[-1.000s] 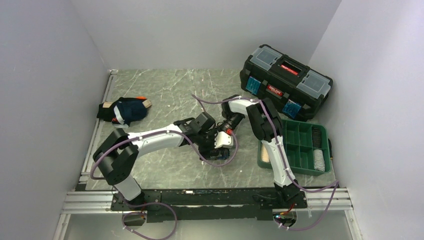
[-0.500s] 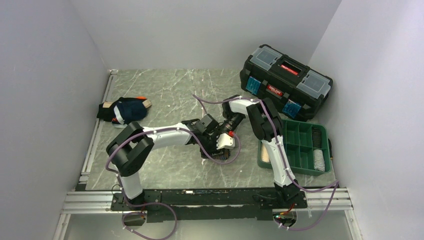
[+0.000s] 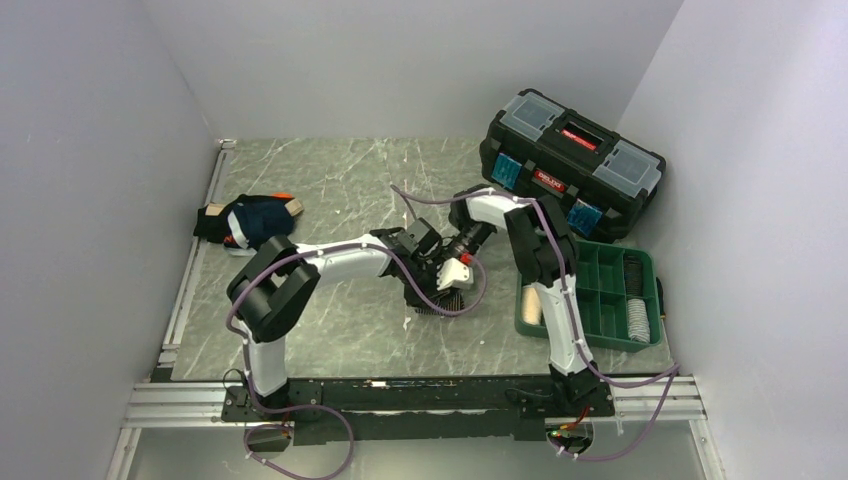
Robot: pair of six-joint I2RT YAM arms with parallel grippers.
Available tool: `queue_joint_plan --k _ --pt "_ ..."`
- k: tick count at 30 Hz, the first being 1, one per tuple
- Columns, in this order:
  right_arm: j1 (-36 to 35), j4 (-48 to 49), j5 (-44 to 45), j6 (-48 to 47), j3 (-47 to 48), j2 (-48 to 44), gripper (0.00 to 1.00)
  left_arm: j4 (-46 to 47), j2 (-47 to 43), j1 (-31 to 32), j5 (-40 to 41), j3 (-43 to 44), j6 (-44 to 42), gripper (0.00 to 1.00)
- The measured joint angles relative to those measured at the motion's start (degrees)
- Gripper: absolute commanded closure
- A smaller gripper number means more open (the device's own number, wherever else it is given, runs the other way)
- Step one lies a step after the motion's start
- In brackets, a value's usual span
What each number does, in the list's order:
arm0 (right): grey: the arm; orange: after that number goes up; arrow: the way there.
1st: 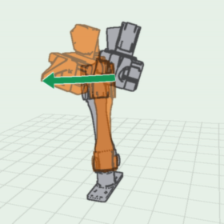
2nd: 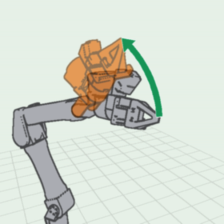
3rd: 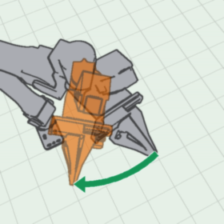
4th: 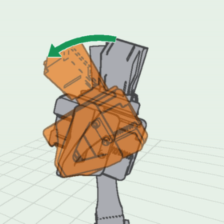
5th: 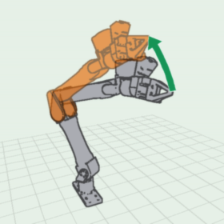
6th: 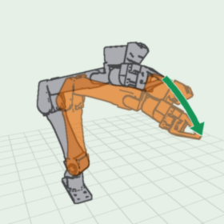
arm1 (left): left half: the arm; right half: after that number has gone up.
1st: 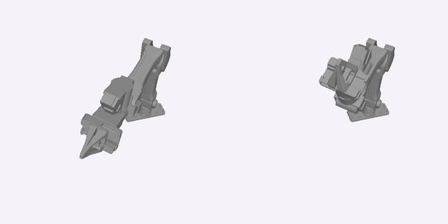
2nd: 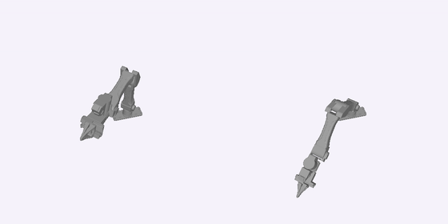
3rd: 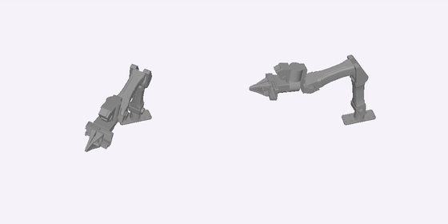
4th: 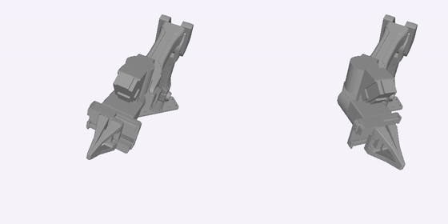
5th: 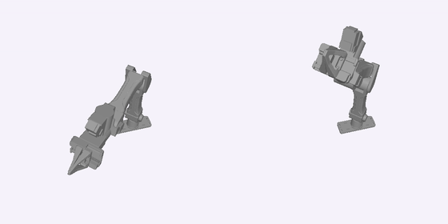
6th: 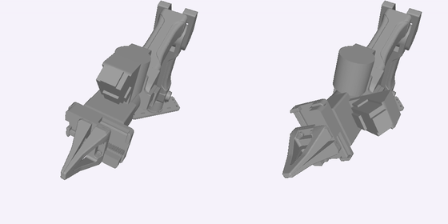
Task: Roll the underwear
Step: Roll the underwear to the center of the board.
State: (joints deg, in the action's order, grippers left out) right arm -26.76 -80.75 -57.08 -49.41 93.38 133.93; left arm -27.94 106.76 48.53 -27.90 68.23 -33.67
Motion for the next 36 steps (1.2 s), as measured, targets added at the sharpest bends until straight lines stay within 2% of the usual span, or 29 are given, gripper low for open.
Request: queue_joint_plan --k 7,16,22,25,30,34,36 --pt "4.42 4.20 5.20 1.01 -1.20 -6.78 0.58 -1.38 3.48 -1.05 -3.23 4.33 -0.22 1.00" --pt "14.86 4.74 10.05 -0.26 0.79 -12.92 0.58 -7.39 7.41 -2.95 -7.32 9.70 -0.20 1.00" --pt "20.79 7.26 10.60 0.70 -1.29 -22.80 0.58 -14.43 13.07 -6.49 -14.97 16.17 0.02 1.00" --pt "22.69 11.52 10.80 2.97 -6.47 -31.04 0.58 -20.02 17.49 -8.35 -19.61 21.29 0.07 1.00" --pt "22.03 22.71 13.75 8.35 -22.14 -47.52 0.55 -28.44 24.57 -10.82 -26.53 28.81 0.48 1.00" --pt "19.21 29.97 18.62 10.43 -32.87 -60.08 0.52 -32.63 28.06 -11.76 -29.70 32.33 0.68 1.00" --pt "15.32 33.48 22.05 11.06 -36.59 -64.85 0.51 -35.04 29.97 -11.91 -30.88 34.47 0.94 1.00"
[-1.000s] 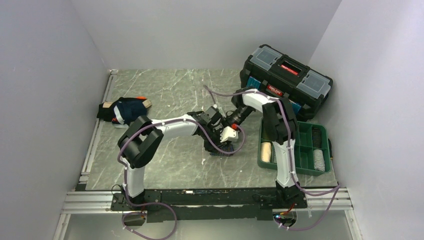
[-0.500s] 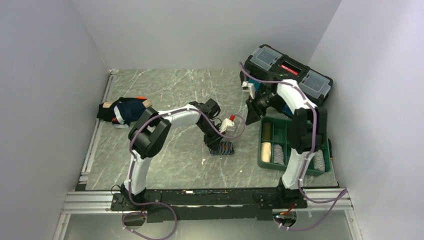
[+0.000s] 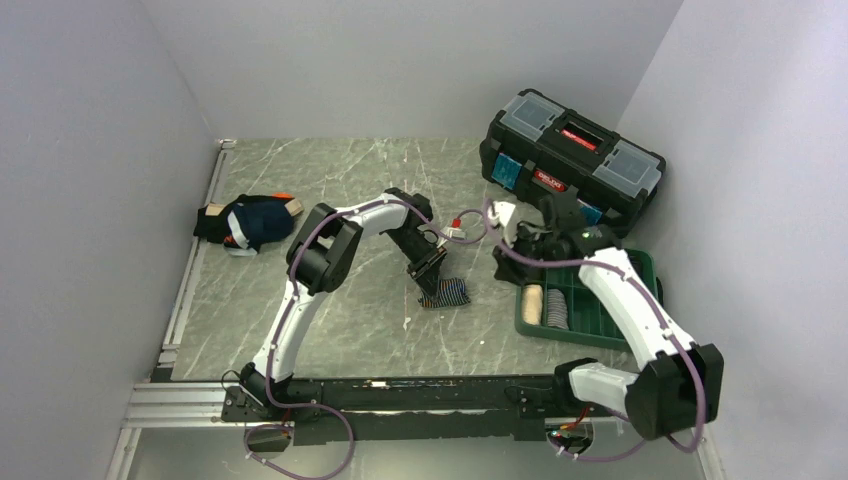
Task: Roll the underwear
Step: Roll the underwear to the center of the board.
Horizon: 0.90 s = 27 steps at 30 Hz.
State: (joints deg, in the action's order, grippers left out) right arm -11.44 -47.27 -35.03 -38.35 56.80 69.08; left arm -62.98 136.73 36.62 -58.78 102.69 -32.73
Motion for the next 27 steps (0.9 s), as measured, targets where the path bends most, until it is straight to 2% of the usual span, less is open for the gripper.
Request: queue_joint_plan --k 3,8,18,27 --pt "-8.04 4.46 5.31 0.44 -3.74 -3.61 0.49 -3.41 2.69 -0.20 -1.97 2.84 0.59 1.00" --pt "-18.21 9.51 13.09 0.20 -6.97 -2.40 0.46 -8.13 6.21 -0.39 -4.28 6.64 0.90 1.00" --pt "-29.79 17.40 24.39 -2.54 -9.73 5.51 0.40 -13.25 9.55 -0.44 -7.85 8.48 0.59 1.00" --pt "-35.87 20.20 28.81 -4.37 -10.67 9.38 0.34 -16.15 11.30 -0.48 -9.40 9.22 0.37 1.00"
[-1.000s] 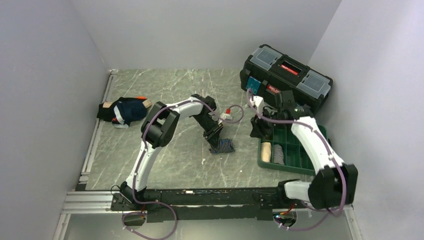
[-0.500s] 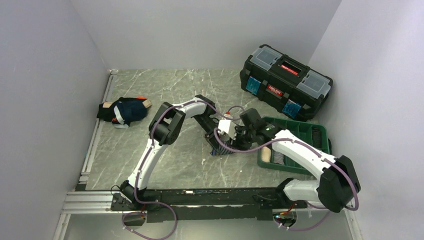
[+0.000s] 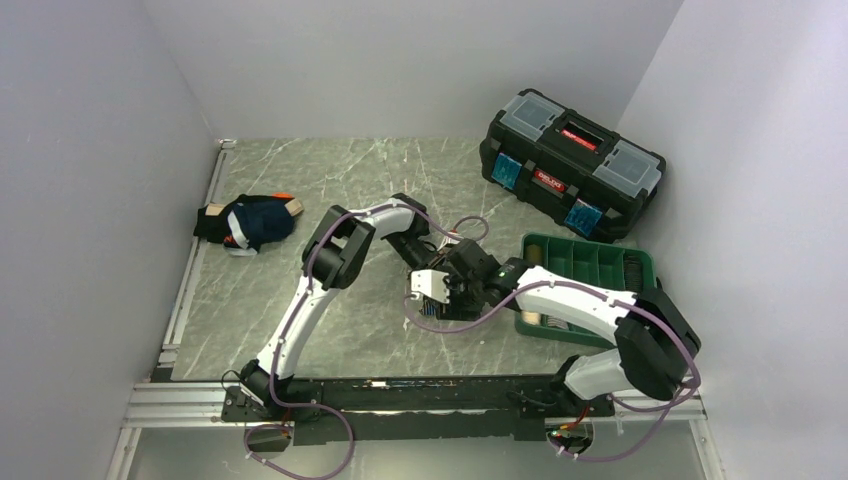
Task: Roll the underwear
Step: Roll the underwear to the center of the board, then pick up the underwear from the center of the board.
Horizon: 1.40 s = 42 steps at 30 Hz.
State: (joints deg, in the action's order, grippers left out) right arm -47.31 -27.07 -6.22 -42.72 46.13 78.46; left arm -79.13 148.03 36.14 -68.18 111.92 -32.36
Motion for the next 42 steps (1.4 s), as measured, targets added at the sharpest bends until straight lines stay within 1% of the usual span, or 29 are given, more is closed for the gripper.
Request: queue_joint_plan --k 10,22,27,33,38,42 --pt "-3.10 2.67 3.39 -1.44 -0.66 3.91 0.27 -3.13 1.86 -0.22 -1.42 1.46 -1.18 1.00" --pt "-3.32 6.88 4.66 -3.63 0.44 9.86 0.25 -5.70 2.89 -0.20 -1.40 2.89 -3.65 1.00" --pt "-3.37 6.86 4.35 -4.02 1.70 11.37 0.31 -7.08 3.39 -0.17 -1.03 3.91 -5.03 1.00" --pt "-3.30 6.21 3.52 -4.26 1.88 11.65 0.36 -7.96 3.61 -0.17 -0.94 4.37 -6.34 1.00" --pt "-1.90 5.88 0.85 -4.24 1.88 11.78 0.39 -8.26 3.61 -0.17 -0.96 4.37 -7.32 1.00" --pt "-0.68 5.03 -1.97 -4.26 2.62 12.61 0.46 -8.44 3.63 -0.17 -0.96 4.48 -7.58 1.00"
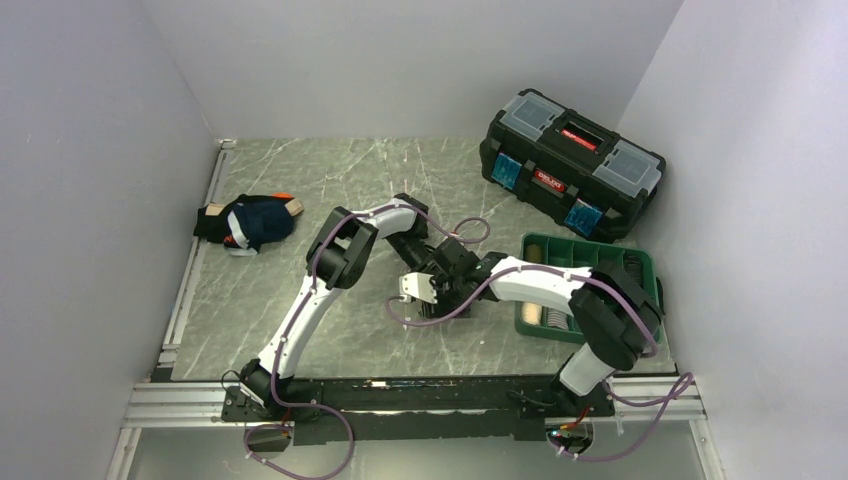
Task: Roll the underwear
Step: Pick up the underwear from the center of the board.
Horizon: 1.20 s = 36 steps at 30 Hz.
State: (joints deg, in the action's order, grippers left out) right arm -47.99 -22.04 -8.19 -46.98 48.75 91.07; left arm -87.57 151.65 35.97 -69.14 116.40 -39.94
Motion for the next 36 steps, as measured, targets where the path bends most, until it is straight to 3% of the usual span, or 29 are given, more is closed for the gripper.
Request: queue_joint_plan --k 8,15,30,36 --pt "2.12 -3.87 -5.66 0.00 3.67 3.87 0.63 -1.18 0.09 -0.04 0.63 0.31 -1.20 0.99" --pt "3.43 -5.14 -8.55 0.00 4.79 5.14 0.99 -1.44 0.09 -0.31 0.96 0.35 -1.16 0.81" --pt "6.49 -5.75 -13.77 0.76 4.22 3.85 1.00 -1.66 -0.76 -1.97 1.09 -0.48 -0.92 0.44" --pt "7.72 -6.78 -15.56 2.29 4.02 3.54 1.00 -1.88 -2.25 -3.32 2.47 -1.81 -0.94 0.40"
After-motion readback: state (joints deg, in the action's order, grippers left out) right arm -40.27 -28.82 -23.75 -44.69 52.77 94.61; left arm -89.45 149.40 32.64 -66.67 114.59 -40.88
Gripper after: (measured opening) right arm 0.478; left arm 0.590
